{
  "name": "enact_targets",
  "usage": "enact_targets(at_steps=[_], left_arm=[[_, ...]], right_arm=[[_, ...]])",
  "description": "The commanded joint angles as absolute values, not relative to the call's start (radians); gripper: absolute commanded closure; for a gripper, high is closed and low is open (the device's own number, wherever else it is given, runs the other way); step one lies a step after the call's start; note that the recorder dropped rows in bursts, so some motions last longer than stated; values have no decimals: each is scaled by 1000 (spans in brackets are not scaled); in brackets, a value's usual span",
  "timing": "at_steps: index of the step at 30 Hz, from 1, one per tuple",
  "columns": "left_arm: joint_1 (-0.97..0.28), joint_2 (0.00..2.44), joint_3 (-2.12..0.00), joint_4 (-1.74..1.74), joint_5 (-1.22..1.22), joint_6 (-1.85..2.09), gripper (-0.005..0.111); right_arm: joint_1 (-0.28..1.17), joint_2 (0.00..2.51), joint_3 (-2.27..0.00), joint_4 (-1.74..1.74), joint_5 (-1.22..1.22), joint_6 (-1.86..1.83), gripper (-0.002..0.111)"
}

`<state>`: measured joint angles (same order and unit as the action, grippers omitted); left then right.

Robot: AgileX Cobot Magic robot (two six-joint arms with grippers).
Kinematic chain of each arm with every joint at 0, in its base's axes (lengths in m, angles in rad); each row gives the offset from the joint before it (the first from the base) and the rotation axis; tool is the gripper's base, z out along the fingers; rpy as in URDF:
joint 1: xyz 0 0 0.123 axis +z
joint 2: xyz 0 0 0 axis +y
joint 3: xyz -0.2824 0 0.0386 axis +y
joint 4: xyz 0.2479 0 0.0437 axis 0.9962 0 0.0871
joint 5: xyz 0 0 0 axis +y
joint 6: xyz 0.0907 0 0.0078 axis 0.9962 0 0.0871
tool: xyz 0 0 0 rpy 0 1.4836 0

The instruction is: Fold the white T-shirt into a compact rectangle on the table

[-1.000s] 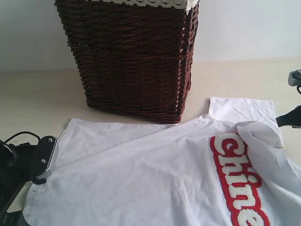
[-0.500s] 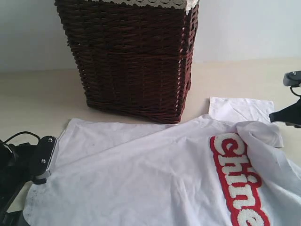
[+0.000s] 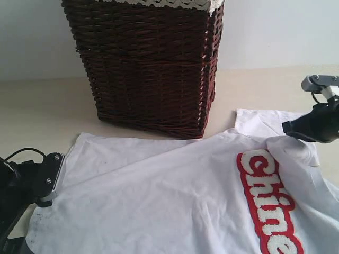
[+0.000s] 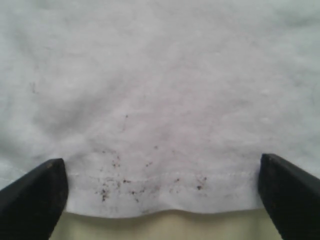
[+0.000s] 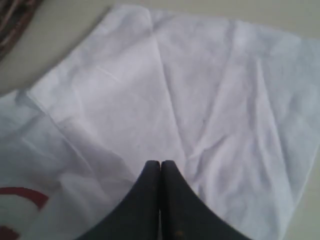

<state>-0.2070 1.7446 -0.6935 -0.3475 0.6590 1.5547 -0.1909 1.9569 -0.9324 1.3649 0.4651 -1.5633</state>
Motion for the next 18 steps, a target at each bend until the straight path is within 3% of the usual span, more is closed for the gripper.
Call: enact_targets(at_steps=[1, 9, 18], left_arm=[[-209, 1779, -672, -329, 675, 1540, 7], [-209, 1779, -672, -329, 675, 1540, 7], [-209, 1779, -672, -329, 675, 1540, 7]], right_arm=[[-192, 2052, -937, 1423, 386, -1653, 108], [-192, 2188, -1084, 1655, 374, -1858, 108], [-192, 2254, -1260, 1668, 390, -1858, 108]])
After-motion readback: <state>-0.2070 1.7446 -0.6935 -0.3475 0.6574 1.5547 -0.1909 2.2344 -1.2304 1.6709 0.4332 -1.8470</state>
